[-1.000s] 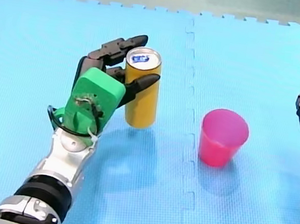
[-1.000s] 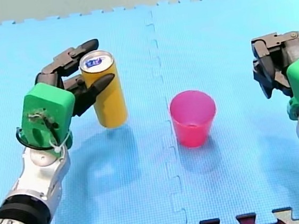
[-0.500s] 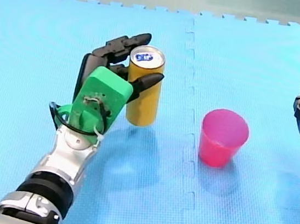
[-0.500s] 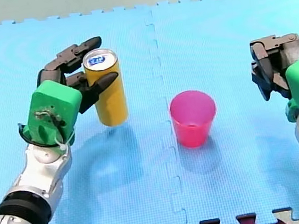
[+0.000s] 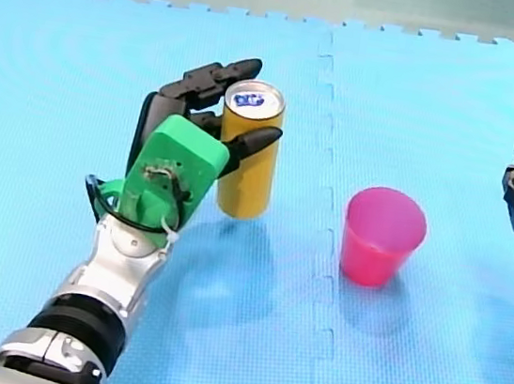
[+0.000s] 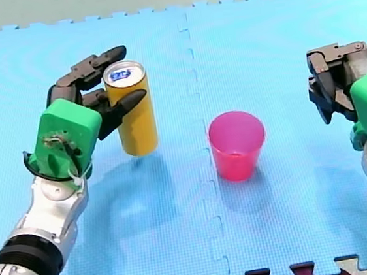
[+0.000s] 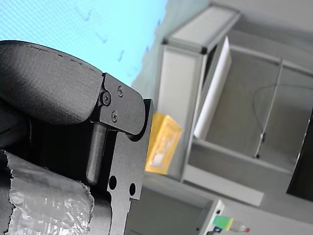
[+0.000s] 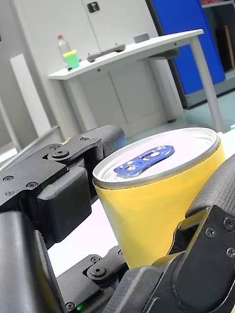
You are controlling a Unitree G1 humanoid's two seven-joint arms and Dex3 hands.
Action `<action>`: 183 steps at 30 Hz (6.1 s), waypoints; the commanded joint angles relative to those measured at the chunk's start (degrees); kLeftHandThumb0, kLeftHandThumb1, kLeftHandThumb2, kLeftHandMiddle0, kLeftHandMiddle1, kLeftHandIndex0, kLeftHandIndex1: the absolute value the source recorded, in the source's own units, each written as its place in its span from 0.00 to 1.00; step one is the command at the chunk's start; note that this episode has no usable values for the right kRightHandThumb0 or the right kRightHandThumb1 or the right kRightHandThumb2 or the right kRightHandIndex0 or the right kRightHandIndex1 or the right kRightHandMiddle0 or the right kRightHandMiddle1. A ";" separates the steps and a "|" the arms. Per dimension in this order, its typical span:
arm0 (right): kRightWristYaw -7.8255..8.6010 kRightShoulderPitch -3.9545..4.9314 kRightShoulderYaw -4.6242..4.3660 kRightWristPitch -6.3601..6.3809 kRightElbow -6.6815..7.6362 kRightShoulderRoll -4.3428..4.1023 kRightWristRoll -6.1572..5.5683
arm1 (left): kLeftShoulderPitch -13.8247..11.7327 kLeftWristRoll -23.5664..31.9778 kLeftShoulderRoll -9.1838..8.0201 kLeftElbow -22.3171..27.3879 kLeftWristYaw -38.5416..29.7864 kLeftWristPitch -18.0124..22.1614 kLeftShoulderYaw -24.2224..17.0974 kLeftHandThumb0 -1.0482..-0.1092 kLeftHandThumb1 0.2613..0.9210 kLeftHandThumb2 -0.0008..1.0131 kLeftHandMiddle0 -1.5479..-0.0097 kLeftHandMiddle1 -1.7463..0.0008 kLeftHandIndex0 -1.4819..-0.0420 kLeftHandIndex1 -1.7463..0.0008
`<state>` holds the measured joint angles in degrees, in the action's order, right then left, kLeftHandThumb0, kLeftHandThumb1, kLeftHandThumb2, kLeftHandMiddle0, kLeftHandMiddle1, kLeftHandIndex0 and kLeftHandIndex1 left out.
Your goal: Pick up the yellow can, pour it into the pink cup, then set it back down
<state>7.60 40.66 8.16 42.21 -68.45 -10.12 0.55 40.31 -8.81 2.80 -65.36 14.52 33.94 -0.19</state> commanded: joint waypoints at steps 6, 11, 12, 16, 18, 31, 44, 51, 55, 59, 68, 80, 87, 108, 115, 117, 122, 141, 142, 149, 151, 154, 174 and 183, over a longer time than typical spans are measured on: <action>-0.64 0.28 -0.09 -0.44 -0.23 0.01 0.08 | 1.53 0.23 -0.21 -0.69 -0.28 0.27 -0.08 0.67 0.83 0.00 0.12 1.00 0.18 1.00; -0.90 0.39 -0.23 -0.68 -0.14 0.03 0.21 | 2.49 0.38 0.30 -0.94 -0.55 -0.17 -0.04 0.67 0.83 0.00 0.13 1.00 0.19 1.00; -0.92 0.40 -0.25 -0.72 -0.10 0.03 0.23 | 2.65 0.48 0.49 -0.88 -0.72 -0.33 -0.05 0.67 0.83 0.00 0.14 1.00 0.19 1.00; -0.93 0.36 -0.26 -0.75 0.07 0.11 0.16 | 2.92 0.84 0.94 -0.71 -1.37 -0.91 -0.20 0.66 0.83 0.00 0.14 1.00 0.19 1.00; -0.84 0.36 -0.21 -0.76 0.12 0.14 0.06 | 2.96 0.98 1.10 -0.68 -1.55 -1.11 -0.22 0.66 0.83 0.00 0.14 1.00 0.19 1.00; -0.85 0.20 -0.04 -1.05 0.52 0.11 -0.17 | 2.59 1.33 1.80 0.05 -1.99 -1.92 -0.26 0.67 0.84 0.00 0.14 1.00 0.19 1.00; -1.04 0.11 -0.08 -1.34 0.80 0.25 -0.16 | 2.93 1.08 2.18 -0.40 -2.56 -1.95 0.19 0.68 0.85 0.00 0.14 1.00 0.20 1.00; -1.00 0.02 -0.06 -1.31 0.73 0.31 -0.22 | 3.60 1.21 2.40 -0.89 -2.73 -2.36 0.11 0.69 0.85 0.00 0.14 1.00 0.20 1.00; -1.03 0.01 -0.05 -1.29 0.76 0.40 -0.23 | 4.00 1.47 2.51 -1.30 -2.87 -2.61 -0.09 0.69 0.85 0.00 0.14 1.00 0.20 1.00; -1.16 0.04 -0.09 -1.32 0.74 0.50 -0.17 | 4.47 1.46 2.45 -1.57 -2.80 -2.73 -0.17 0.69 0.86 0.00 0.15 1.00 0.20 1.00; -1.90 0.08 -0.31 -1.28 0.66 0.95 0.06 | 6.12 0.81 1.50 -2.74 -2.09 -1.77 -0.09 0.69 0.86 0.00 0.16 1.00 0.20 1.00; -2.17 -0.17 -0.33 -1.17 1.13 1.52 0.03 | 7.42 -2.60 0.41 -3.93 0.95 -0.51 1.86 0.68 0.86 0.00 0.16 1.00 0.20 1.00; -2.09 0.07 -0.28 -1.56 1.19 1.90 -0.15 | 7.88 -3.68 0.67 -4.27 1.84 0.42 2.69 0.68 0.86 0.00 0.16 1.00 0.19 1.00; -0.71 -0.01 0.50 -1.38 1.22 2.09 -1.38 | 8.58 -3.64 2.69 -4.25 1.54 0.66 3.22 0.68 0.86 0.00 0.15 1.00 0.19 1.00; -1.46 -0.01 0.14 -1.30 1.18 2.04 -0.74 | 8.70 -3.00 3.35 -4.09 0.76 -0.60 2.82 0.68 0.86 0.00 0.15 1.00 0.19 1.00; -1.63 0.04 0.09 -1.28 1.15 2.09 -0.62 | 8.55 -2.15 3.91 -3.98 -0.02 -0.82 2.34 0.68 0.86 0.00 0.15 1.00 0.19 1.00; -1.01 0.12 0.51 -0.90 0.95 2.30 -1.16 | 8.51 -1.02 4.90 -3.85 -1.10 -1.09 1.80 0.68 0.86 0.00 0.16 1.00 0.20 1.00; -0.17 0.24 1.11 0.18 0.37 2.51 -1.83 | 9.22 -0.96 5.65 -3.76 -2.63 -1.55 1.85 0.67 0.87 0.00 0.17 1.00 0.20 1.00; -0.13 0.27 1.15 0.20 0.34 2.50 -1.88 | 9.24 -0.97 5.70 -3.78 -2.68 -1.58 1.85 0.67 0.87 0.00 0.17 1.00 0.20 1.00; -0.09 0.31 1.35 0.29 0.23 2.51 -2.04 | 9.13 -1.53 5.87 -3.68 -2.26 -1.84 2.32 0.66 0.88 0.00 0.18 1.00 0.20 1.00; -0.09 0.31 1.39 0.28 0.20 2.50 -2.05 | 9.23 -3.23 5.31 -3.77 -0.69 -2.32 3.50 0.66 0.88 0.00 0.18 1.00 0.20 1.00; -0.11 0.34 1.45 0.29 0.15 2.44 -2.05 | 9.54 -8.36 3.88 -4.12 4.40 -3.11 6.99 0.66 0.88 0.00 0.18 1.00 0.21 1.00; -2.23 0.11 0.83 0.20 0.49 1.98 -0.82 | 10.74 -29.55 -0.42 -7.34 30.23 -4.86 23.50 0.72 0.83 0.00 0.15 0.99 0.19 0.99; -3.04 0.11 0.65 0.18 0.56 2.12 -0.43 | 11.23 -31.50 -0.80 -8.31 33.49 -6.08 26.25 0.72 0.84 0.00 0.12 0.98 0.19 1.00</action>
<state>4.82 40.81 8.80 42.34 -68.03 -7.81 0.24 50.81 -40.49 2.21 -73.61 47.49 27.73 25.90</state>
